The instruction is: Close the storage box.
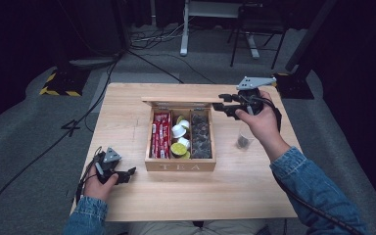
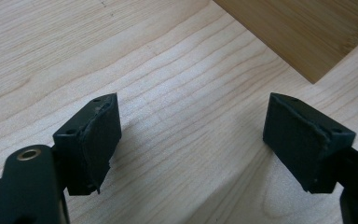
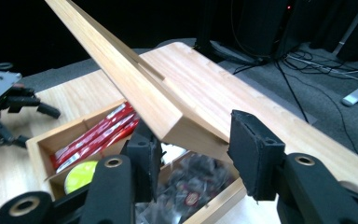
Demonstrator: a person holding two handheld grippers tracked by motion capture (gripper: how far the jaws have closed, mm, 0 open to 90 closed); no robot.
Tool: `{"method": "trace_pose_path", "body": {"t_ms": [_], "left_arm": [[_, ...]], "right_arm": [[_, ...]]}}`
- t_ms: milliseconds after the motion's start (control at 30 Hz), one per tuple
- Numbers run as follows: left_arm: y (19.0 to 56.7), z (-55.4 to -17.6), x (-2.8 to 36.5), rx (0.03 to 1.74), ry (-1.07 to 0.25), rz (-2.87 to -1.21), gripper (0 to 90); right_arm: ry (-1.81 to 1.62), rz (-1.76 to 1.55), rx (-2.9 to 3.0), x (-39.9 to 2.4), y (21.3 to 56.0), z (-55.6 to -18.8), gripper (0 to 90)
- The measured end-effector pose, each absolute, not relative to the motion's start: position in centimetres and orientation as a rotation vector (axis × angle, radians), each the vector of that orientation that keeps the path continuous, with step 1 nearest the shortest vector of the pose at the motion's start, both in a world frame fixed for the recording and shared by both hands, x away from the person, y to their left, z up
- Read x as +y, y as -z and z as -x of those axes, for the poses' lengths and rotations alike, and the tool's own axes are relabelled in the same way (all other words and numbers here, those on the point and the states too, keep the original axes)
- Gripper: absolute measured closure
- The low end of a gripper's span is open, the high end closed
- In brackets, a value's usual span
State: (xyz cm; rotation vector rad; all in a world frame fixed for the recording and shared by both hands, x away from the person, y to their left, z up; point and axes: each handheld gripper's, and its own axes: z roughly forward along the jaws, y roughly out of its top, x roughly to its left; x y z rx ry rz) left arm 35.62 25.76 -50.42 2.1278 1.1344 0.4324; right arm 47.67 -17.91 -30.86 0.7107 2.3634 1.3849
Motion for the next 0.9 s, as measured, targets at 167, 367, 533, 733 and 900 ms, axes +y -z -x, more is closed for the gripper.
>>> {"method": "trace_pose_path", "body": {"t_ms": [167,367,533,733,900], "left_arm": [[50.4,-35.6,25.8,1.134,-0.433,-2.128,19.6],[50.4,-35.6,25.7,1.136,-0.432,-2.127,19.5],[50.4,-35.6,25.7,1.137,-0.432,-2.126,19.6],[50.4,-35.6,25.7,1.137,-0.432,-2.128,19.6],[50.4,-35.6,25.7,1.137,-0.432,-2.126,19.6]], "right_arm": [[-1.356,-0.680,2.364,-17.9,32.0,-46.1,53.0],[-1.344,-0.665,2.352,-17.9,33.4,-44.8,51.0],[-1.318,-0.654,2.365,-17.9,34.3,-44.0,49.6],[-1.295,-0.642,2.365,-17.8,35.4,-43.1,48.5],[-1.301,-0.656,2.380,-18.0,36.6,-42.6,45.2]]}}
